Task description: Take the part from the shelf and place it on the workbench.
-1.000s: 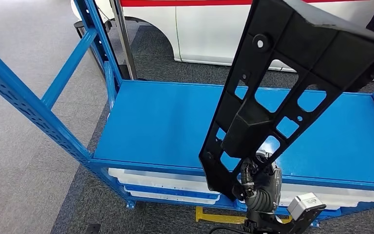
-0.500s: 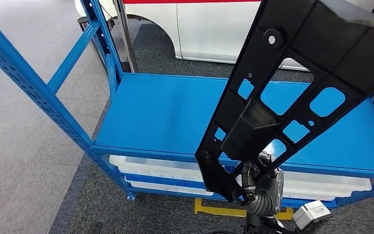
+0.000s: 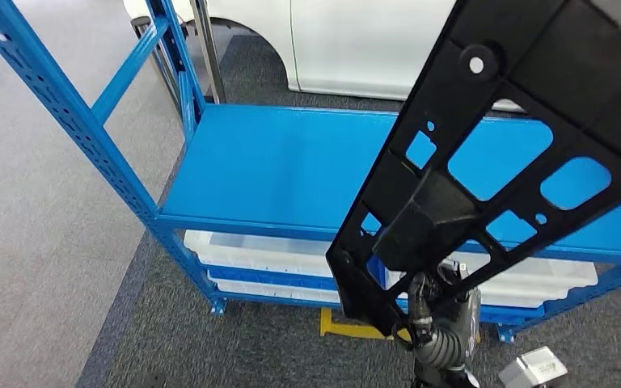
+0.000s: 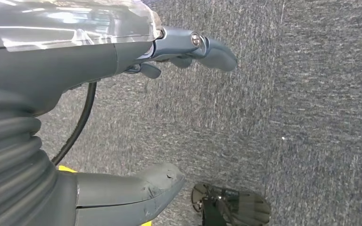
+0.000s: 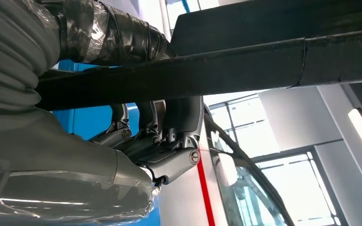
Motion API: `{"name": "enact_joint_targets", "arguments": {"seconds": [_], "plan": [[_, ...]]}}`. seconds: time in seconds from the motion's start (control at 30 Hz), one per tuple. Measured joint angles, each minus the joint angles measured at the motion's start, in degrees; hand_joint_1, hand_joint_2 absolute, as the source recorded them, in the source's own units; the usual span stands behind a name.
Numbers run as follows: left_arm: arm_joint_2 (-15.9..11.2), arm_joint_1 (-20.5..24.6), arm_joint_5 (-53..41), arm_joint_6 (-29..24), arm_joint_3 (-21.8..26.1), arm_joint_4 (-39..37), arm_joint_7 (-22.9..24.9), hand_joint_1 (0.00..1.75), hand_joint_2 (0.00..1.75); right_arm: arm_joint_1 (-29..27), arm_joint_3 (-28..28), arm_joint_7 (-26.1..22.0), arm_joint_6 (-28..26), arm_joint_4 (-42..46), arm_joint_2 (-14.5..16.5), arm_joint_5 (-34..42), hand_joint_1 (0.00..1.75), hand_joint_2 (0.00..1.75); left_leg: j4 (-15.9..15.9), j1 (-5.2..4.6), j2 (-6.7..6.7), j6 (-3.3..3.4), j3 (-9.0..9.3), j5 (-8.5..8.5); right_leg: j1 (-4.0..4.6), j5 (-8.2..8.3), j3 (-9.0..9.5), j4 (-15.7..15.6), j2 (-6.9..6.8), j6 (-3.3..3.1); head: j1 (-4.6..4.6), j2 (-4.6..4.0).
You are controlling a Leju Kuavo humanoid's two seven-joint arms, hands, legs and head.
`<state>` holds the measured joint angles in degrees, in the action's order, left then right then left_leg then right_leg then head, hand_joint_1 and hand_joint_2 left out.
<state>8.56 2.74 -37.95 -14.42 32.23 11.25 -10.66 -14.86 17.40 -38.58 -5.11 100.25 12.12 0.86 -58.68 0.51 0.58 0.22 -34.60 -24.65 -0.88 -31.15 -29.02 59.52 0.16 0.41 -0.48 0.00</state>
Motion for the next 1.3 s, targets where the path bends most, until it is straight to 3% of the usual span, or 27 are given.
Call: {"name": "enact_joint_targets", "arguments": {"seconds": [0.07,0.1,0.17,0.2,0.23,0.27,0.3,0.37,0.43,0.47,0.53,0.6,0.63,0.7,0.73,0.77,0.8,0.83,0.87,0.93,0.97,1.0,1.1,1.17,1.23,1.27,1.3], "plan": [[0.0,-0.1,0.0,0.0,0.3,0.0,0.0,0.00,1.75,-0.1,0.0,-0.1,0.0,0.2,0.0,0.0,1.75,1.75,-0.4,0.21,-0.06,-0.81,-0.45,-0.24,-0.07,0.73,-0.71,-0.1,-0.10,-1.14,0.02,0.00],[0.0,-0.1,0.0,0.0,0.4,0.0,0.0,0.00,1.75,-0.2,0.0,-0.1,0.0,0.3,0.0,0.0,1.75,1.75,-1.3,0.33,-0.08,-1.15,-0.94,-1.60,-0.12,1.27,-1.20,-0.2,-0.18,-1.77,0.01,0.00],[0.0,-0.2,0.0,0.0,0.6,0.0,0.1,0.00,1.75,-0.2,0.0,-0.1,0.0,0.5,0.1,0.0,1.75,1.75,-6.3,0.48,-0.11,-1.66,-2.64,-6.78,-0.11,2.45,-2.53,-0.3,-0.31,-2.61,-0.02,0.00],[0.0,-0.2,0.0,0.0,0.7,0.0,0.1,0.00,1.75,-0.2,0.0,-0.1,0.0,0.6,0.2,0.0,1.75,1.75,-9.8,0.51,-0.11,-1.83,-3.51,-9.33,-0.02,3.03,-3.32,-0.3,-0.33,-2.79,-0.03,0.00],[0.1,-0.2,0.0,0.0,0.7,0.0,0.1,0.00,1.75,-0.3,0.0,-0.1,0.0,0.6,0.2,0.0,1.75,1.75,-12.9,0.53,-0.11,-1.93,-4.01,-10.82,0.09,3.61,-4.14,-0.2,-0.34,-2.82,-0.03,0.00],[0.1,-0.1,0.0,0.0,0.7,0.0,0.1,0.00,1.75,-0.3,0.0,-0.1,0.0,0.6,0.2,0.0,1.75,1.75,-14.6,0.53,-0.11,-1.92,-3.81,-10.94,0.21,4.15,-4.95,-0.1,-0.34,-2.82,-0.03,0.00],[0.1,-0.1,0.0,0.0,0.7,0.0,0.1,0.00,1.75,-0.3,0.0,-0.1,0.0,0.6,0.2,0.0,1.75,1.75,-14.6,0.51,-0.12,-1.78,-2.79,-9.92,0.32,4.66,-5.73,0.0,-0.34,-2.79,-0.03,0.00],[0.0,-0.1,0.0,0.0,0.7,0.0,0.1,0.00,1.75,-0.4,0.0,-0.1,0.0,0.6,0.2,0.0,1.75,1.75,-9.3,0.28,-0.19,-0.93,1.95,-6.80,0.51,5.62,-7.02,0.2,-0.32,-2.69,-0.03,0.00],[-0.1,0.1,0.2,0.0,0.8,0.0,0.0,0.00,1.75,-0.6,0.0,-0.2,0.0,0.8,0.2,-0.1,1.75,1.75,-1.0,-0.25,-0.28,0.26,7.63,-6.27,0.61,6.52,-7.72,0.3,-0.39,-2.28,-0.02,0.00],[-0.1,0.2,0.4,0.0,0.8,0.0,0.0,0.00,1.75,-0.8,0.0,-0.3,0.1,0.9,0.2,-0.2,1.75,1.75,1.8,-0.52,-0.33,0.68,9.30,-6.61,0.48,6.99,-7.84,0.2,-0.47,-1.97,-0.01,0.00],[-0.1,0.2,0.7,-0.1,1.0,0.0,-0.1,0.00,1.75,-1.3,-0.1,-0.4,0.3,1.0,0.2,-0.3,1.75,1.75,3.9,-0.85,-0.38,1.01,9.89,-6.41,0.24,8.09,-7.89,-0.4,-0.63,-1.18,-0.03,0.00],[0.0,0.2,1.0,-0.3,1.3,0.0,0.0,0.00,1.75,-2.2,-0.5,-0.7,0.9,0.9,0.1,-0.2,1.75,1.75,4.7,-0.61,-0.15,1.48,9.28,-4.90,0.20,7.25,-8.20,0.0,-0.52,-0.54,-0.01,0.00],[0.0,0.1,1.1,-0.4,1.5,0.0,0.0,0.00,1.75,-2.7,-1.0,-0.8,1.5,0.8,0.1,-0.1,1.75,1.75,5.1,-0.42,-0.01,1.74,8.76,-4.08,0.20,5.26,-8.67,1.4,-0.43,-0.27,0.01,0.00],[0.1,0.1,1.3,-0.6,2.1,0.0,0.1,0.00,1.75,-3.7,-2.8,-1.0,3.3,0.8,0.2,-0.4,1.75,1.75,5.0,-0.30,0.14,2.16,7.16,-2.80,0.06,-0.71,-10.27,7.7,-0.30,0.23,0.02,0.00],[0.1,0.1,1.4,-0.6,2.4,0.0,0.1,0.00,1.75,-4.2,-3.9,-1.1,4.3,0.8,0.2,-0.8,1.75,1.75,4.7,-0.30,0.19,2.18,6.22,-2.29,-0.02,-2.72,-10.99,11.3,-0.29,0.47,0.02,0.00],[0.1,0.1,1.5,-0.7,2.6,0.0,0.1,0.00,1.75,-4.7,-5.0,-1.1,5.3,0.8,0.4,-1.1,1.75,1.75,4.2,-0.28,0.22,2.10,5.23,-1.83,-0.09,-3.32,-11.25,14.1,-0.29,0.70,0.02,0.00],[0.2,0.0,1.6,-0.7,2.9,0.0,0.1,0.00,1.75,-5.2,-6.1,-1.1,6.2,0.8,0.6,-1.5,1.75,1.75,3.7,-0.23,0.24,1.96,4.23,-1.46,-0.20,-2.48,-10.72,15.1,-0.29,0.90,0.02,0.00],[0.3,0.0,1.6,-0.7,3.2,0.0,0.1,0.00,1.75,-5.6,-7.2,-1.1,7.1,0.8,1.0,-2.0,1.75,1.75,3.1,-0.14,0.25,1.77,3.17,-1.19,-0.35,-0.84,-9.20,14.2,-0.30,1.06,0.01,0.00],[0.3,0.0,1.6,-0.7,3.4,0.0,0.1,0.00,1.75,-6.0,-8.2,-1.1,7.9,0.8,1.4,-2.5,1.75,1.75,2.3,-0.04,0.25,1.57,2.15,-0.99,-0.55,0.64,-6.68,11.3,-0.31,1.21,0.01,0.00],[0.5,-0.1,1.6,-0.7,3.8,0.0,0.1,0.00,1.75,-6.6,-10.0,-1.1,9.3,0.8,2.4,-3.6,1.75,1.75,0.7,-0.07,0.17,1.05,0.43,-0.77,-0.53,0.56,-1.46,3.9,-0.26,1.13,-0.02,0.00],[0.5,-0.1,1.5,-0.7,4.0,0.0,0.1,0.00,1.75,-6.9,-10.8,-1.2,9.8,0.8,2.9,-4.1,1.75,1.75,0.2,-0.13,0.12,0.74,-0.07,-0.66,-0.42,-0.30,-0.01,1.3,-0.22,0.86,-0.02,0.00],[0.5,-0.1,1.4,-0.7,4.2,0.0,0.1,0.00,1.75,-7.2,-11.5,-1.2,10.3,0.9,3.4,-4.5,1.75,1.75,-0.1,-0.22,0.08,0.39,-0.36,-0.44,-0.24,-1.01,0.41,0.2,-0.17,0.41,-0.05,0.00],[0.6,-0.3,0.8,-0.7,4.9,0.0,0.1,0.00,1.75,-8.5,-13.7,-1.2,12.2,1.0,4.9,-4.0,1.75,1.75,-0.9,-0.02,0.04,-0.58,-0.96,-0.71,-0.27,-0.27,-0.42,0.0,-0.10,-1.25,-0.04,0.00],[0.6,-0.4,0.4,-0.6,5.2,0.0,0.0,0.00,1.75,-9.1,-15.1,-1.2,13.1,1.0,5.8,-2.3,1.75,1.75,-4.8,0.16,-0.02,-1.11,-2.43,-4.55,-0.33,0.61,-1.26,-0.1,0.06,-2.19,-0.04,0.00],[0.6,-0.4,0.0,-0.6,5.4,0.0,0.0,0.00,1.75,-9.9,-16.4,-1.2,13.2,1.0,6.4,-0.9,1.75,1.75,-12.0,0.20,-0.04,-1.39,-4.63,-9.25,-0.12,1.42,-2.29,-0.1,0.47,-2.52,-0.05,0.00],[0.6,-0.5,-0.3,-0.5,5.4,0.0,0.0,0.00,1.75,-10.3,-16.9,-1.2,13.1,1.0,6.6,-0.3,1.75,1.75,-14.8,0.19,-0.06,-1.38,-5.21,-10.30,0.03,1.79,-2.78,0.0,0.80,-2.54,-0.05,0.00],[0.6,-0.5,-0.5,-0.5,5.5,0.0,0.0,0.00,1.75,-10.7,-17.4,-1.2,13.0,1.0,6.7,0.2,1.75,1.75,-15.7,0.16,-0.11,-1.21,-4.86,-10.18,0.18,2.11,-3.20,0.0,1.22,-2.53,-0.05,0.00]]}}
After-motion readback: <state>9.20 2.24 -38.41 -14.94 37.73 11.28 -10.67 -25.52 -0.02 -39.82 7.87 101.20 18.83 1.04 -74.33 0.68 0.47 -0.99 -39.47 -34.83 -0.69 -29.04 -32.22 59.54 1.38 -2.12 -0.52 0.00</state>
